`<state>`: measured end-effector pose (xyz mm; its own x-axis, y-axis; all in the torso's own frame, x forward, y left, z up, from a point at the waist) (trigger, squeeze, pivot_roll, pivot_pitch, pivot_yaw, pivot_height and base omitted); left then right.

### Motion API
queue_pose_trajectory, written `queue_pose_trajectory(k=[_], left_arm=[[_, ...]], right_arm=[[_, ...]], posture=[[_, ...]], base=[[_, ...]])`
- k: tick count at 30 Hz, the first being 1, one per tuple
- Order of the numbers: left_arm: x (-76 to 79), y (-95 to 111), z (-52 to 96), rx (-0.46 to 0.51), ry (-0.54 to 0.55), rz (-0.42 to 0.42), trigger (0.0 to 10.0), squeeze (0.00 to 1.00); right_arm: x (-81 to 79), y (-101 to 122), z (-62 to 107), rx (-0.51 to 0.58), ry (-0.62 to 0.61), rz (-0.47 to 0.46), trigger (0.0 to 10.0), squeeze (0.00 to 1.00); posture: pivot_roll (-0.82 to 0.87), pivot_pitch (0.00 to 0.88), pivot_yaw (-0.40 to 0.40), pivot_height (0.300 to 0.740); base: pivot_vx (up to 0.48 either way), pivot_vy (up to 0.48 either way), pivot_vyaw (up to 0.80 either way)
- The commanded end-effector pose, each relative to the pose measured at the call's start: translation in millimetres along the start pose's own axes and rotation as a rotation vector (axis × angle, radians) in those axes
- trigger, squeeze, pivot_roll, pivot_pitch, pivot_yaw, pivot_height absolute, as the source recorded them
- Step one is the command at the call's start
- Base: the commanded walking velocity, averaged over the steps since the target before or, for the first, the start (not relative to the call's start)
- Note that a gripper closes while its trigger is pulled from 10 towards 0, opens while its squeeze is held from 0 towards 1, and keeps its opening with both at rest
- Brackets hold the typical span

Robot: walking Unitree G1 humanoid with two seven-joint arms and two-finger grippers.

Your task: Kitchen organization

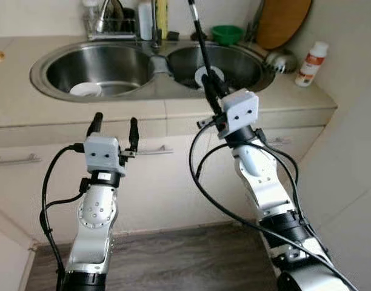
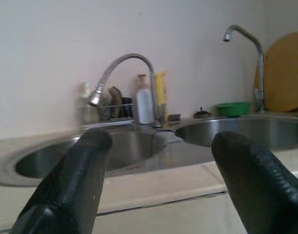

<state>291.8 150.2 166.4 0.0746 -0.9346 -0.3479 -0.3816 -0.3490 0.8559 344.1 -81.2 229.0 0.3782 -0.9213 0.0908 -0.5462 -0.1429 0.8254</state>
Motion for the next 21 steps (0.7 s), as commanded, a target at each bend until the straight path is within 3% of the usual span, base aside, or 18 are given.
queue_pose_trajectory(k=[1, 21], left_arm=[[-8.5, 1.1, -0.7, 0.008, 0.019, -0.026, 10.0, 0.00], [-8.3, 1.4, -2.1, 0.007, 0.017, -0.026, 10.0, 0.00]], right_arm=[[-7.3, 7.1, -6.5, 0.037, 0.013, -0.027, 0.0, 0.00], [-1.3, 7.7, -10.5, 0.041, -0.008, -0.028, 0.0, 0.00]], posture=[[0.07, 0.000, -0.053, 0.740], [0.07, 0.003, -0.054, 0.740]], base=[[0.375, 0.000, 0.00], [0.370, 0.000, 0.00]])
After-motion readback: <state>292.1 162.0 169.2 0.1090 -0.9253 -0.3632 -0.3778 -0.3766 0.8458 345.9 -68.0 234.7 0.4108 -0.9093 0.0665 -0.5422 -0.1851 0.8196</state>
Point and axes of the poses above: a point about 5 cm out from each wrist's last joint towards the gripper, its own z axis pointing back from the gripper into the wrist, its own y axis along the axis of the wrist's last joint, x = y × z, the point moved 2 cm from there along -z, pointing out of the wrist towards the gripper, and after that the axes turned 13 degrees about -z, right-handed, at the moved point
